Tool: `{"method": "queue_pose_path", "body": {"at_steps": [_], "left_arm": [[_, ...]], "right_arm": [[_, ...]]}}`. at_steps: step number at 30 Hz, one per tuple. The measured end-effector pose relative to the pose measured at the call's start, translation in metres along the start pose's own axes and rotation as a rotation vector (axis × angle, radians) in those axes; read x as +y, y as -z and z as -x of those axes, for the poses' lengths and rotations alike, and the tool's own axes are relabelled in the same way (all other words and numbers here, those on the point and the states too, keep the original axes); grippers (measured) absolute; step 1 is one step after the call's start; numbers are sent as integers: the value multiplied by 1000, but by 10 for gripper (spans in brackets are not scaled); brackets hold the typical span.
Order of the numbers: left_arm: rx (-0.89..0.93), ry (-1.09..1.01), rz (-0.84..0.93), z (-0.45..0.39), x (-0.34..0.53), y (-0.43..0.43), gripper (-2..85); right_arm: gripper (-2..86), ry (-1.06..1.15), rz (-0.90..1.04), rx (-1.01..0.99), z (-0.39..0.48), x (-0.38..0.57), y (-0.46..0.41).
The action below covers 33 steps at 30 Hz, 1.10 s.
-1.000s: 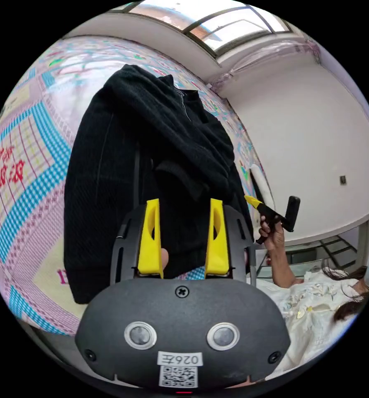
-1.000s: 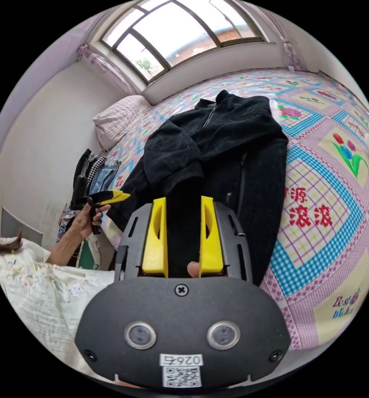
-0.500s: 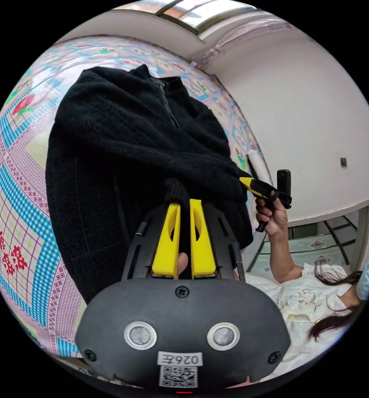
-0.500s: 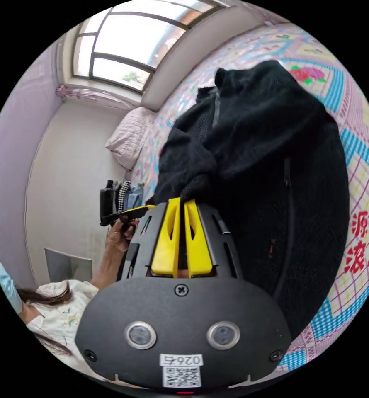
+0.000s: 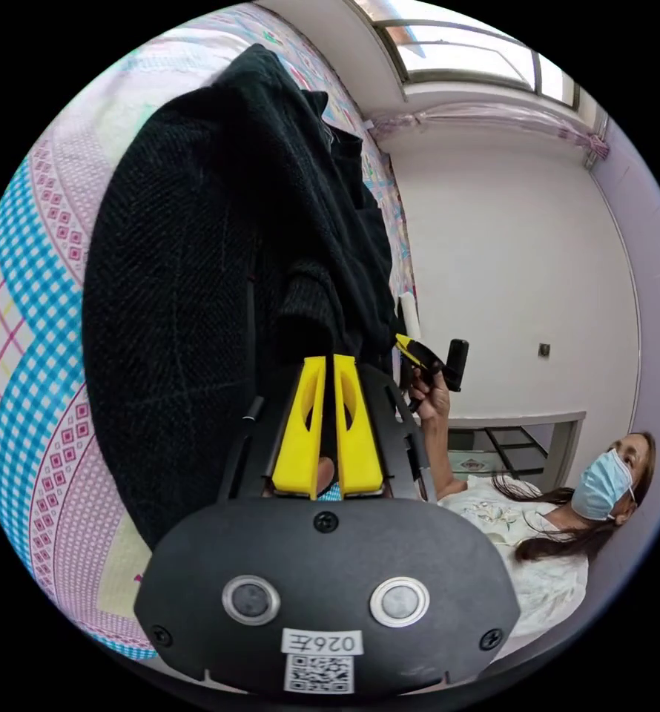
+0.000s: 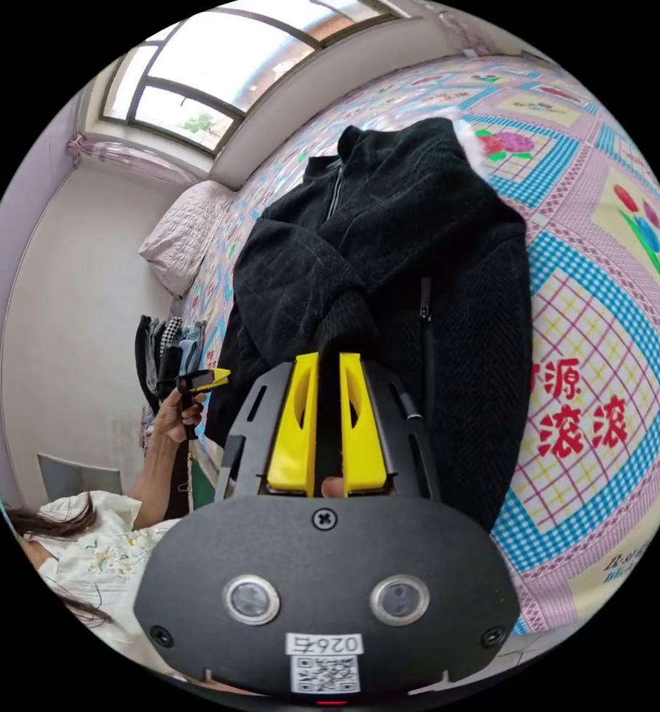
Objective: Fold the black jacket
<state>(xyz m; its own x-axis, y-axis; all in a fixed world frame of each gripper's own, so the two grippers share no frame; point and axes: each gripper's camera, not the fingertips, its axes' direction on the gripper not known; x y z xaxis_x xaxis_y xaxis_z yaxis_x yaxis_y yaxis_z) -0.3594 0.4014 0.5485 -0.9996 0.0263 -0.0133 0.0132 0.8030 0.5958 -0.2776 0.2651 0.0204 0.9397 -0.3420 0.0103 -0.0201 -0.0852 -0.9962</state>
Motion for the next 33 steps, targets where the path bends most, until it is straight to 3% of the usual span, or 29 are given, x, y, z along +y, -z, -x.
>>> {"method": "queue_pose_path", "body": {"at_steps": [5,8,10,12,15,24,28,33], "left_arm": [[-10,-13,-204,2,27,29,-9],[0,-65,-231,-1,16,21,-10],[-29,-75,-161,4,4,1,-10],[-78,-59,-53,17,-5,-28,-10],[-67,-37,-16,39,2,-54,-10],[-15,-168,-351,49,100,-23,-10],[-78,-299,-569,17,153,17,-10],[-172,-540,-797,-61,220,45,-10]], "right_arm": [[-2,41,-179,100,38,34,22],[-8,104,-290,93,59,39,18],[-9,105,-228,115,54,26,-7],[-9,49,43,168,32,4,-58],[-9,29,-60,108,38,20,-42],[-9,82,-263,92,73,135,14],[-9,74,-380,108,88,190,47],[-6,216,-707,231,175,259,126]]}}
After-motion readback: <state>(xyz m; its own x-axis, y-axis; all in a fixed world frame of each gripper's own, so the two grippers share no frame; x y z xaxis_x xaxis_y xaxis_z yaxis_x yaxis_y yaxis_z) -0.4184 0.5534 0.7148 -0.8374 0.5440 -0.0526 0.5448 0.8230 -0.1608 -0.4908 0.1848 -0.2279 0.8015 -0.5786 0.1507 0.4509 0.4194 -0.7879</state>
